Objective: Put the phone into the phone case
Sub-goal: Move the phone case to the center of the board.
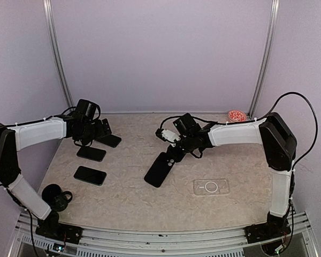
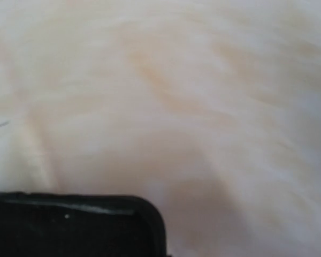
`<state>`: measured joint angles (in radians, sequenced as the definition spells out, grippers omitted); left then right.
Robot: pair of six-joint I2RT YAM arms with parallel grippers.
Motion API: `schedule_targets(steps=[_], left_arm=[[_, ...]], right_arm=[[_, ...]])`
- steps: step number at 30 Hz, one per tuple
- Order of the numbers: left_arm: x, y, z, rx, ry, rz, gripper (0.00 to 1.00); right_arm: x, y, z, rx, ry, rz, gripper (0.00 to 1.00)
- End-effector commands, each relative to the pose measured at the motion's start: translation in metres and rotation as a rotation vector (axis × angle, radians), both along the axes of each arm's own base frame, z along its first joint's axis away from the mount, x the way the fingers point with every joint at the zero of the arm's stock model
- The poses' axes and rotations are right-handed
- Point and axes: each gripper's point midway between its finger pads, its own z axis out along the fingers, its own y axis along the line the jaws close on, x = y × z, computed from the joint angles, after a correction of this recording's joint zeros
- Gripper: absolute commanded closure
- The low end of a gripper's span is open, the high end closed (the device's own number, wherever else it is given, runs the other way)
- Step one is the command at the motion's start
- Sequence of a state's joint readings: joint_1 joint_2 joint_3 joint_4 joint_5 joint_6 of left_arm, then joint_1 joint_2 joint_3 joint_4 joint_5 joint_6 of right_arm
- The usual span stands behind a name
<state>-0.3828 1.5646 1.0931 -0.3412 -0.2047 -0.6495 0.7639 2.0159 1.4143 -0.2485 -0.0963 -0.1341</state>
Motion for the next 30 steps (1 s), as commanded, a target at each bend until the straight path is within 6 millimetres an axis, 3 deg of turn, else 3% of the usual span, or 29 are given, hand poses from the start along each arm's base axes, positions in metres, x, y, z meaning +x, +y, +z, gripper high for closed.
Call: schedule_targets(steps=[1,13,22,24,27,30], left_arm=[[0.015,0.018,0.007,-0.039,-0.003,0.035,0.01],[0.002,0.038,0.002,-0.048,0.040,0.082,0.01],[-0.037,0.059,-0.035,-0.032,0.155,0.169,0.01],[-0.044,0.066,-0.042,-0.024,0.169,0.190,0.01],[-0.054,0.074,-0.050,-0.025,0.185,0.213,0.01],[-0.062,0.084,-0.055,-0.016,0.193,0.243,0.01]], right_arm=[[-0.020,0.026,0.004,-0.053,-0.051,0.207,1.00],[-0.046,0.070,-0.013,-0.085,-0.035,0.455,1.00],[-0.049,0.077,-0.037,-0.107,0.012,0.465,0.98],[-0.050,0.077,-0.038,-0.106,0.012,0.462,0.90],[-0.049,0.078,-0.035,-0.097,0.006,0.454,0.66],[-0.046,0.080,-0.024,-0.072,-0.012,0.434,0.52]])
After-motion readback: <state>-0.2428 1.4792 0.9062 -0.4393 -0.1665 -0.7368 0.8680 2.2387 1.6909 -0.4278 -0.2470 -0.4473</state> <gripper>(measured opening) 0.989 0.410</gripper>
